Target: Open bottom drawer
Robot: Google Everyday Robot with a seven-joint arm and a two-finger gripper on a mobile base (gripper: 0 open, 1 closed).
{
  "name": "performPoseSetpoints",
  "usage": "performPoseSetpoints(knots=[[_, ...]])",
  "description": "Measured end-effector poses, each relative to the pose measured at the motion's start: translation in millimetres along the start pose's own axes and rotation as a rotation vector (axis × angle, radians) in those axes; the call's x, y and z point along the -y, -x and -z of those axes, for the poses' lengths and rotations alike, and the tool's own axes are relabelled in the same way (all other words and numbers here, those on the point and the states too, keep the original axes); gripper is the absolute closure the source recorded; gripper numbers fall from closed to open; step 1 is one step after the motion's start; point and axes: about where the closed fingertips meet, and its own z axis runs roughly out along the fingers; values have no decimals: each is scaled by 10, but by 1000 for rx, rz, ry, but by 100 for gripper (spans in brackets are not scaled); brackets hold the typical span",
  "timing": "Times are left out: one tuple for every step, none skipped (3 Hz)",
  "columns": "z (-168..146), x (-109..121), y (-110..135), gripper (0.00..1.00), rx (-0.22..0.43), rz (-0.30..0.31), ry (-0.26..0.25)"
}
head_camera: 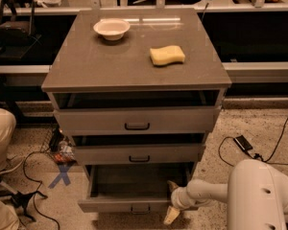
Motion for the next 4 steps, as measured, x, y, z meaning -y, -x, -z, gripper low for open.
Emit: performPoseSetpoints(knots=[[-20,-172,68,0,40,47,56],[-45,-355,169,17,65,107,114],[-29,-483,233,40,80,151,146],[28,-574,228,63,88,164,153]])
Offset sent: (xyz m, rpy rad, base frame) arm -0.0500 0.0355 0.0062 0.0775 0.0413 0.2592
